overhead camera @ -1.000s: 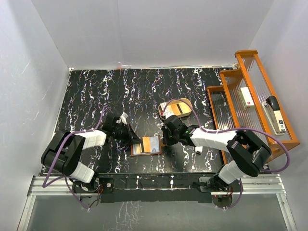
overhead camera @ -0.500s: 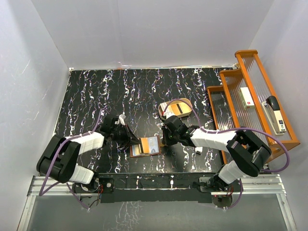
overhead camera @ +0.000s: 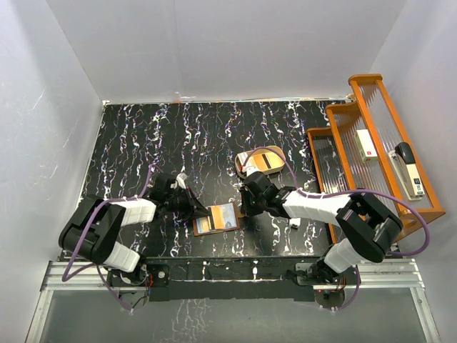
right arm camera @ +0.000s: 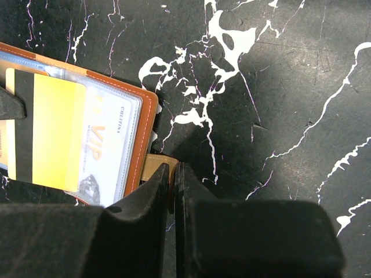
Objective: Put the credit cards into the card holder
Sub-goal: Insert the credit card into the card holder.
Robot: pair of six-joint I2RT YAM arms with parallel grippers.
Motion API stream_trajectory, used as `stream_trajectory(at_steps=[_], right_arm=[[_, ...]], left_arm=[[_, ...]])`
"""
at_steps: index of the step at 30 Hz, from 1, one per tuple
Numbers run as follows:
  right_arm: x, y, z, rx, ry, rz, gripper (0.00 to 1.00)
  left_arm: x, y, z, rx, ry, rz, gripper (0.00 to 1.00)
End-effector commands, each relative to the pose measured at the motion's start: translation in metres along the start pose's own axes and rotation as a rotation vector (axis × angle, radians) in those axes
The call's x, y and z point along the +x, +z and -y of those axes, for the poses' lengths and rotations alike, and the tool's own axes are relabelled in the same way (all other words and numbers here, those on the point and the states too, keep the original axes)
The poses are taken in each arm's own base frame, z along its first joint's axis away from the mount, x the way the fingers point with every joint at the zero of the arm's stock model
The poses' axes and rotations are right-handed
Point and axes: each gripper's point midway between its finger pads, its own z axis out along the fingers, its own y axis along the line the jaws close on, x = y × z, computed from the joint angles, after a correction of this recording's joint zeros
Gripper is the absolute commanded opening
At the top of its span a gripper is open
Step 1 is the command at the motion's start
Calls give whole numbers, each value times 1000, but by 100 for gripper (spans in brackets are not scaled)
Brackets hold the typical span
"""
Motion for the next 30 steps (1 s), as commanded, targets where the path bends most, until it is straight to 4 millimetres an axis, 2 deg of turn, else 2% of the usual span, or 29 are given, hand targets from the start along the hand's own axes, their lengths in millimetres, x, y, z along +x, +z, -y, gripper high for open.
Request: stream_trajectory(at_steps=[1,10,11,15,21,24,30], right_arm=[[-12,0,-10,-37,1,52,3],[-14,1,-16,-65,14,52,3],[-14,0,-17,-72,17,52,3],[-14,-4,-19,-86,30,61,3],[-9,-11,-21,-117,59,72,3],[-7,-10,-21,-122,62,71,2],[-11,-12,-24,-132,64,85,2]], left_arm=[[8,3,-8,-10,-1,-32,0],[3,8,1,14,14,-14,0],[3,9,2,9,16,-13,3],[-5,5,3,-43,35,25,26],[-11,-11,2,-136,71,62,43],[-10,-18,9,-129,87,69,53],[-8,-24,16,-102,113,83,56]])
